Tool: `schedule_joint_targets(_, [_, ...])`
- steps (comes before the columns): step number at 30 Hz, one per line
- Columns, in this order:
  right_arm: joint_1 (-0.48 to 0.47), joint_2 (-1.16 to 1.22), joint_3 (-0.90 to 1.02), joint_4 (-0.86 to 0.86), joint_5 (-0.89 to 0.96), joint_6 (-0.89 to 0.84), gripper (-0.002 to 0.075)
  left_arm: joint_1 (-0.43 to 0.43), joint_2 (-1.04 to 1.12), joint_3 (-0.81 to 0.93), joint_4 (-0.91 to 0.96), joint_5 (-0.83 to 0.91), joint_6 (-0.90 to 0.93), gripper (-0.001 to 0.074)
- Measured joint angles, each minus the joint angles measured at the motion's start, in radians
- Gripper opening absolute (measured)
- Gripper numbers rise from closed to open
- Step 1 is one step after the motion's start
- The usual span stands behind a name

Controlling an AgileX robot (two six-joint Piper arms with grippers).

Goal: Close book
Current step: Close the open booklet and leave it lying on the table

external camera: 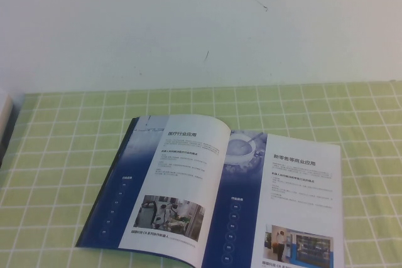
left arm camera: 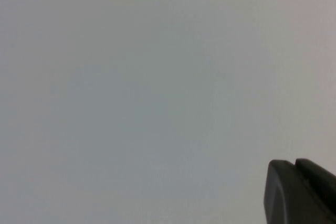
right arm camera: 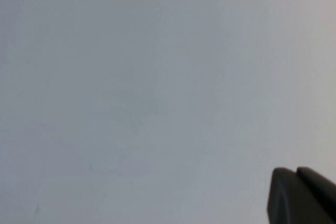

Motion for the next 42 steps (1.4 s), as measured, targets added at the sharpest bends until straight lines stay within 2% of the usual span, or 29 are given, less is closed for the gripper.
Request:
schedule_joint_targets(5, [0.000,0.232,-0.233,0.024,0.384,-0.085,-0.0003,0.000,0.096,-0.147,0.002,0.104,0.026,-0.0004])
schedule_joint_targets(9, [0.000,0.472,-0.370,0.161,0.627,-0.290,-0.0003,0.000,0.221,-0.204,-0.041,0.271,-0.038,-0.0004])
schedule_joint_targets(13, [0.000,0.697,-0.405,0.321,0.712,-0.488,-0.0003,0.000,0.390,-0.265,-0.094,0.491,-0.032,-0.0004])
schedule_joint_targets(16, [0.000,0.867,-0.405,0.432,0.724,-0.608,-0.0003,0.000,0.536,-0.299,-0.175,0.626,0.022,-0.0004])
schedule_joint_targets(20, [0.029,1.101,-0.405,0.516,0.720,-0.735,-0.0003,0.000,0.733,-0.337,-0.369,0.723,0.186,-0.0004])
schedule_joint_targets(23, [0.098,1.260,-0.405,0.493,0.681,-0.747,-0.0003,0.000,0.869,-0.374,-0.491,0.767,0.330,-0.0004])
schedule_joint_targets(28, [0.221,1.452,-0.407,0.418,0.575,-0.685,-0.0003,0.000,1.068,-0.481,-0.559,0.792,0.382,-0.0004])
schedule_joint_targets(34, [0.310,1.593,-0.413,0.400,0.452,-0.665,-0.0003,0.000,1.325,-0.668,-0.519,0.804,0.357,-0.0004])
schedule_joint_targets(42, [0.327,1.717,-0.417,0.395,0.364,-0.657,-0.0003,0.000,1.630,-0.871,-0.284,0.816,0.184,-0.0004])
